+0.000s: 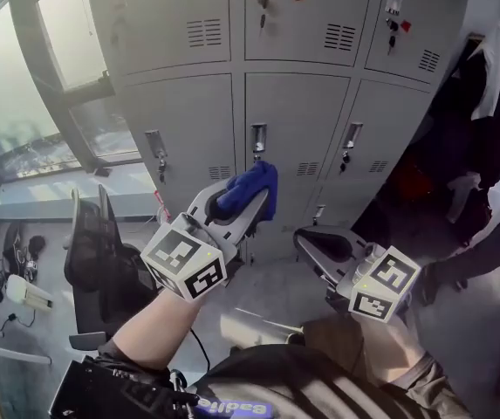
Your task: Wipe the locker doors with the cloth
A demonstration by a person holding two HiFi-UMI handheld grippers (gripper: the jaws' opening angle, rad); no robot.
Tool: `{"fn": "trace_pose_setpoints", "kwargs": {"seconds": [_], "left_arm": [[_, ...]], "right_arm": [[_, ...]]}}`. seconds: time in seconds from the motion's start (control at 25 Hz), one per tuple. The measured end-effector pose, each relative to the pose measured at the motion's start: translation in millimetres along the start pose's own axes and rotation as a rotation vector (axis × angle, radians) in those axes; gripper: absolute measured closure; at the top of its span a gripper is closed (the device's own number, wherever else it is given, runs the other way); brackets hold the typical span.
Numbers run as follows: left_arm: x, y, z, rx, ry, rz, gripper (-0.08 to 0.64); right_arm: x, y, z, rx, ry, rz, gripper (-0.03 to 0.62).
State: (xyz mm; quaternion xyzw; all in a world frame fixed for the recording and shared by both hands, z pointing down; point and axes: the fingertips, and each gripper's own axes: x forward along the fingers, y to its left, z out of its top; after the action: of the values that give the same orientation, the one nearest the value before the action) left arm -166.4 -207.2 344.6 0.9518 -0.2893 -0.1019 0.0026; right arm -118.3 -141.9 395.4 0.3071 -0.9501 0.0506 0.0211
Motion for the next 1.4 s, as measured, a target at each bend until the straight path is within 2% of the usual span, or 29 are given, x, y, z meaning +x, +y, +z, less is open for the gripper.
{"fn": "trace_pose_setpoints", "kwargs": {"seconds": [0.16,0.36,0.6,0.76,1.4], "left_arm": [[-16,-29,-31,-0.068,0.03,0.027,0.456],[-25,-56,-26,-0.003,0.05,0.064,0.456],[-21,-88,-49,-0.033,0.09,0.057,0.456],[-15,-88,-58,-0.048,0.095,0.075,0.456],[-5,-78,-56,-0.053,0.082,0.113,0.456]], "right_arm": [[-10,0,-14,-0.038,-0.01,-0.014,0.595],[-25,-4,-3,-0.08,-0.095,-0.004,0.595],[-38,-11,-11,-0.065,-0.105,0.017,0.595],[-43,-19,-15,-0.062,-0.102,0.013,0.595],[-43,-35,-8,-0.064,-0.094,0.016,0.595]]}}
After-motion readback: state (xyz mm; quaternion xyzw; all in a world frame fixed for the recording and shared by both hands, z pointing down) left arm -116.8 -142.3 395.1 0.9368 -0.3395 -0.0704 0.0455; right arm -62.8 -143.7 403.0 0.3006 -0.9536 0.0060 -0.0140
